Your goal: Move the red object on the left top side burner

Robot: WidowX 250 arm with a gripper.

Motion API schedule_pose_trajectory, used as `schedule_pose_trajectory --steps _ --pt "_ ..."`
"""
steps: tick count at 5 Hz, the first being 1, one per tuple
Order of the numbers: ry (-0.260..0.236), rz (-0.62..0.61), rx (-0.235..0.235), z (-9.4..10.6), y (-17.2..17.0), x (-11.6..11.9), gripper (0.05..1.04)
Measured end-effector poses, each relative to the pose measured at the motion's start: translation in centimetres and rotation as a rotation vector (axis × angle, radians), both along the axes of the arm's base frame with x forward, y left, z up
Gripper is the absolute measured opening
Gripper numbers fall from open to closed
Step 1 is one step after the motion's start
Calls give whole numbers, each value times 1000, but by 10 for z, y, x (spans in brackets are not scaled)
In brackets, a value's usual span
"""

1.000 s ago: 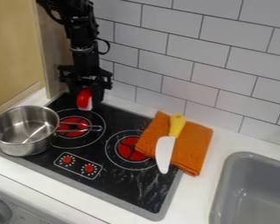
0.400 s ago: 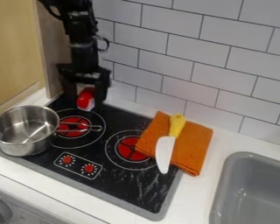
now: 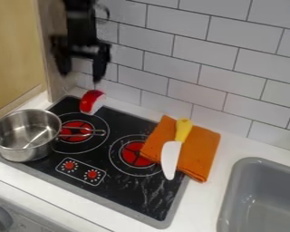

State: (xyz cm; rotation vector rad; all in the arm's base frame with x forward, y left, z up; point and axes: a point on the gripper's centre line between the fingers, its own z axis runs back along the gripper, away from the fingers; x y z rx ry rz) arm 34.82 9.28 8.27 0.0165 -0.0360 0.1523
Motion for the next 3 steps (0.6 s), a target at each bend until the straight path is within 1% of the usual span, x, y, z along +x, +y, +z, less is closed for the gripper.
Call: schedule_pose_trajectory --steps 1,2,3 --pt "13 -47 13 9 -33 -18 999" --pt "4 -104 -9 5 -69 -41 999" --pt "-24 -190 -25 6 -115 -59 999"
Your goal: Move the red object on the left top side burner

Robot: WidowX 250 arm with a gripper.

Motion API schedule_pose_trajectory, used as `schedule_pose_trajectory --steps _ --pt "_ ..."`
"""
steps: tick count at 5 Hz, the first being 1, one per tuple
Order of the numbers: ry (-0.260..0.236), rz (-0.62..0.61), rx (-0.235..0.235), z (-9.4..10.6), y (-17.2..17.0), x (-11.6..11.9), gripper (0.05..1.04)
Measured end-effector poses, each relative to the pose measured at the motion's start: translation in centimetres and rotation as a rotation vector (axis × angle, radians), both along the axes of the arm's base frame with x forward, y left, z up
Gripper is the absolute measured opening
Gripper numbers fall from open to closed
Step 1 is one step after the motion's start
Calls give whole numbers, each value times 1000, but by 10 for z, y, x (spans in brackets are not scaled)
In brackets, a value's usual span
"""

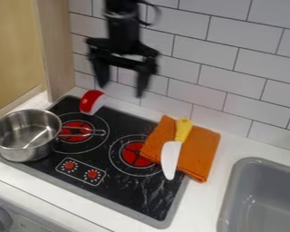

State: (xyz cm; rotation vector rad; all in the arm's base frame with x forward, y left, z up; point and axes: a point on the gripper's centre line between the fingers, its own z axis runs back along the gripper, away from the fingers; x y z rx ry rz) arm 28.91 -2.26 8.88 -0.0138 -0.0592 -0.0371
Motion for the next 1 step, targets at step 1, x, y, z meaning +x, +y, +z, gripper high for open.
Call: schedule_pose_trajectory --steps 1 --pt "2 -166 -24 -11 -47 -20 999"
